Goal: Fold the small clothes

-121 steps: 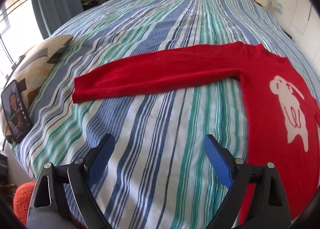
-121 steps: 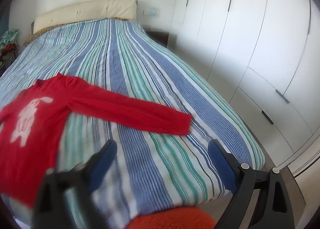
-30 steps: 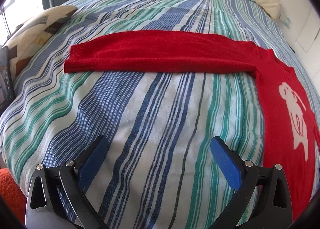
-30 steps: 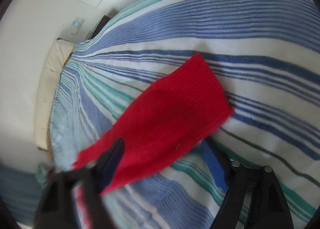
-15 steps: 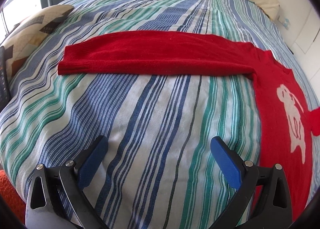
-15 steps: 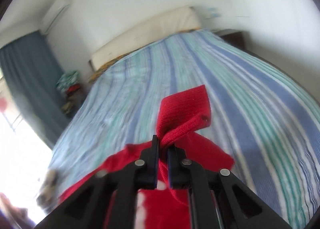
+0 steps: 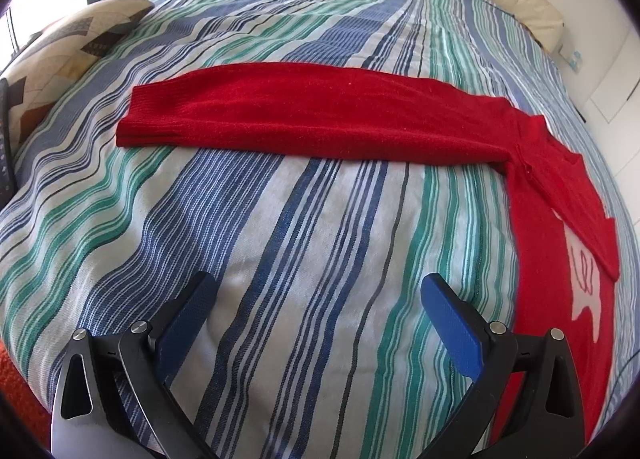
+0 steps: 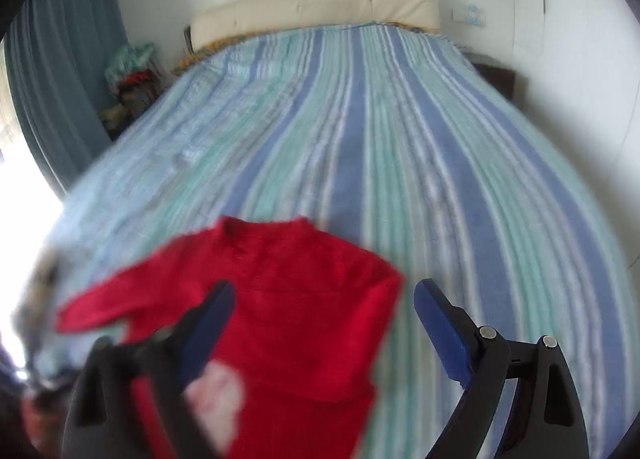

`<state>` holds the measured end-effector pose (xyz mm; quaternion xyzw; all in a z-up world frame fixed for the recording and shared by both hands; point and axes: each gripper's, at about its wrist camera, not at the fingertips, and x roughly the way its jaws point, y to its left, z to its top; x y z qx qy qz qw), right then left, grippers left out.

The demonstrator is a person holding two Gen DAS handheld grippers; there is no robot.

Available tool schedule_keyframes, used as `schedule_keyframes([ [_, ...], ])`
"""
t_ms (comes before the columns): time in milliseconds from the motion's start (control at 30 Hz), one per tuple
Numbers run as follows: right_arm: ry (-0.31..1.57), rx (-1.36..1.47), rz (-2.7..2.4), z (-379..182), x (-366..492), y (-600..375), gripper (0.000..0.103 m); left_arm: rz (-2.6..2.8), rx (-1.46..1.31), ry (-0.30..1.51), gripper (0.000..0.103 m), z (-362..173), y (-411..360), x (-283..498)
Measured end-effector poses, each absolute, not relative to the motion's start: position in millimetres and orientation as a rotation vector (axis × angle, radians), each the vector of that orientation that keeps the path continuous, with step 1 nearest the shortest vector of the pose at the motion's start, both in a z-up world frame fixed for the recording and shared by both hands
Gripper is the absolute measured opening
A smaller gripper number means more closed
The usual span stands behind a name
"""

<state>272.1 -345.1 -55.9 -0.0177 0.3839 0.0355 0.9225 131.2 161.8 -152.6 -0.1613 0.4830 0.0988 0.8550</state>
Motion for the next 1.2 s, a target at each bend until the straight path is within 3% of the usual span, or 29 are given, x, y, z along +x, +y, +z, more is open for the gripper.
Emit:
schedule_keyframes([
  [133,0.969,-0.274,0.084,-140.1,244.6,-348.0,0.090,0.220,-0.316,1.015,0.102,-153.4,159.3,129.7],
  [267,0.982,-0.334,0.093,-188.9,237.4,-341.7,0.088,0.236,-0.246,1.023,0.102,-157.5,150.7,131.2],
  [367,0.936,-0.311,0.009,-197.3,256.8,-342.9,0.087,0.242,-0.198,1.029,0.102,-159.4,145.1,130.3],
  [467,0.930,-0.337,-0.179,-205.9,271.7,-364.1,0.081,0.240,-0.195,1.030,0.102,-158.7,145.2,127.4],
  [567,0.957,-0.217,-0.192,-211.4,267.1,-394.5,0.084,0.233,-0.218,1.031,0.102,-158.1,147.9,126.9],
  [900,0.936,-0.300,-0.124,-176.9,246.0,-387.2,0.083,0.225,-0.253,1.039,0.102,-158.4,151.6,129.7],
  [933,0.919,-0.266,-0.093,-166.7,241.8,-386.4,0.080,0.228,-0.256,1.039,0.102,-158.8,152.3,130.2],
  [1033,0.873,-0.123,0.060,-135.9,238.5,-378.8,0.057,0.237,-0.227,1.041,0.102,-161.2,149.4,131.9],
  [1100,0.893,-0.013,0.178,-129.6,250.4,-369.2,0.026,0.239,-0.202,1.041,0.102,-161.9,145.9,131.9],
  [1200,0.988,0.016,0.289,-155.4,272.6,-351.5,0.018,0.235,-0.193,1.042,0.102,-161.2,144.4,129.3],
])
